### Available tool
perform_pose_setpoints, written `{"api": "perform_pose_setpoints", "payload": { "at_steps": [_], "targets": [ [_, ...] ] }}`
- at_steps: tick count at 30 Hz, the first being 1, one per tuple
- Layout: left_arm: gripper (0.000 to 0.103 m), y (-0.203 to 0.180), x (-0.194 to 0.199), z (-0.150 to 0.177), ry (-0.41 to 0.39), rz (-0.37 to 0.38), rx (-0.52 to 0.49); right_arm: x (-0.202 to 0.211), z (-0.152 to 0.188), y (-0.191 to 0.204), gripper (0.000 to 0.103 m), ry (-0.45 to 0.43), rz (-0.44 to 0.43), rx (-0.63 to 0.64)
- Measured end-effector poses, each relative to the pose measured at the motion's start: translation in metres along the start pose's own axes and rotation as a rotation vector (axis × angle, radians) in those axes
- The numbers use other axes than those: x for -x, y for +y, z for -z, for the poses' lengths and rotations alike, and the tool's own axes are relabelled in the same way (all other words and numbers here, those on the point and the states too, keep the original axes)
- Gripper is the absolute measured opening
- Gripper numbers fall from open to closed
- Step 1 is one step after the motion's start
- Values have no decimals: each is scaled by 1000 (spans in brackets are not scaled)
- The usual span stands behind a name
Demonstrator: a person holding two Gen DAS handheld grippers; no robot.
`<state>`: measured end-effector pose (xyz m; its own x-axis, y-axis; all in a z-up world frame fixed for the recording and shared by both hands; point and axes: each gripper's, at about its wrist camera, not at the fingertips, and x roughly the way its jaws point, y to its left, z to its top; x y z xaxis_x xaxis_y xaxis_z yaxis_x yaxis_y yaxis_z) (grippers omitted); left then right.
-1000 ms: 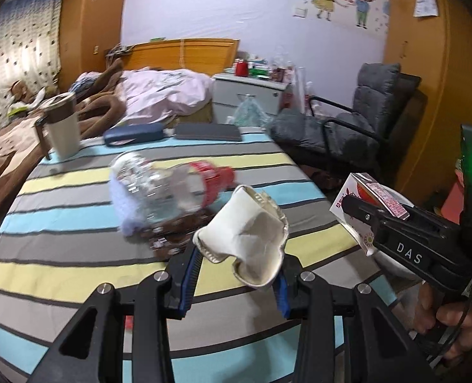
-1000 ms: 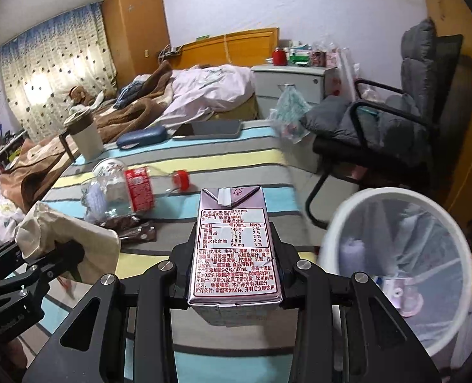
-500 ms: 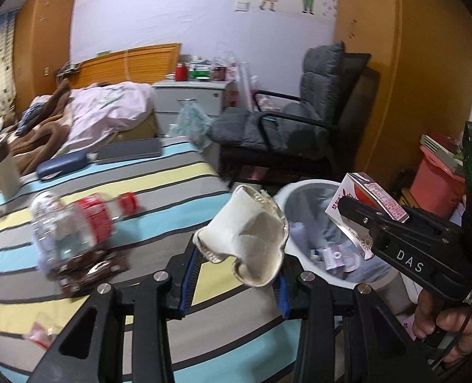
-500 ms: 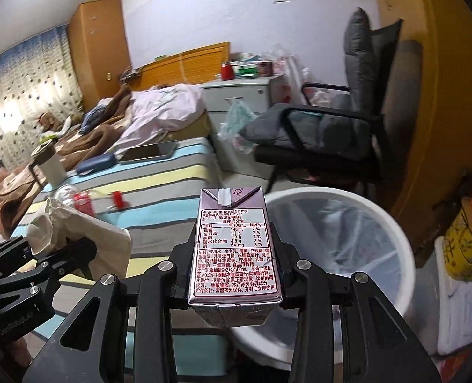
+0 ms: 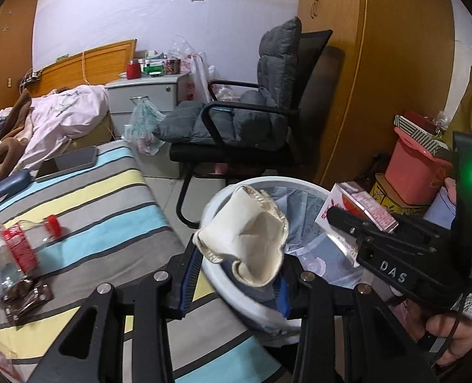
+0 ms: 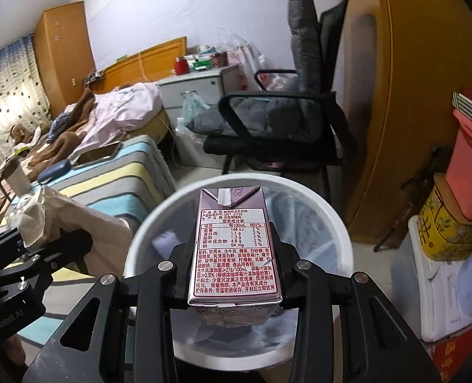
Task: Collect trash
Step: 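Open both tools to drop the bag and carton into the bin, then move both tools back over the table toward the remaining trash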
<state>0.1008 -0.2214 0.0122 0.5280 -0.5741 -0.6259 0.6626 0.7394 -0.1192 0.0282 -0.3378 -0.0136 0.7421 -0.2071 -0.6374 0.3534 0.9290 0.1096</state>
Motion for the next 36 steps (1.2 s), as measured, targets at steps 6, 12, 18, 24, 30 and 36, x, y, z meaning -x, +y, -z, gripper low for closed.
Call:
{"api": "perform_pose_setpoints", "payload": {
  "at_steps": [6, 12, 18, 24, 30, 36],
  "targets": [
    [42, -12, -19, 3, 44, 20, -13, -15, 4, -16, 39, 65, 11, -13],
    [56, -9, -25, 6, 62, 9, -3, -20, 6, -20, 39, 95, 38, -8],
    [64, -2, -20, 6, 53, -12, 16, -18, 3, -21, 61, 86, 45, -8],
    [67, 7, -6, 10, 38, -36, 28, -16, 2, -16, 61, 71, 41, -2],
    [67, 22, 9, 14, 23, -74, 56, -12, 1, -4, 61, 56, 24, 15],
    [67, 40, 25, 21, 4, -111, 91, -9, 0, 9, 61, 41, 3, 37]
  ]
}}
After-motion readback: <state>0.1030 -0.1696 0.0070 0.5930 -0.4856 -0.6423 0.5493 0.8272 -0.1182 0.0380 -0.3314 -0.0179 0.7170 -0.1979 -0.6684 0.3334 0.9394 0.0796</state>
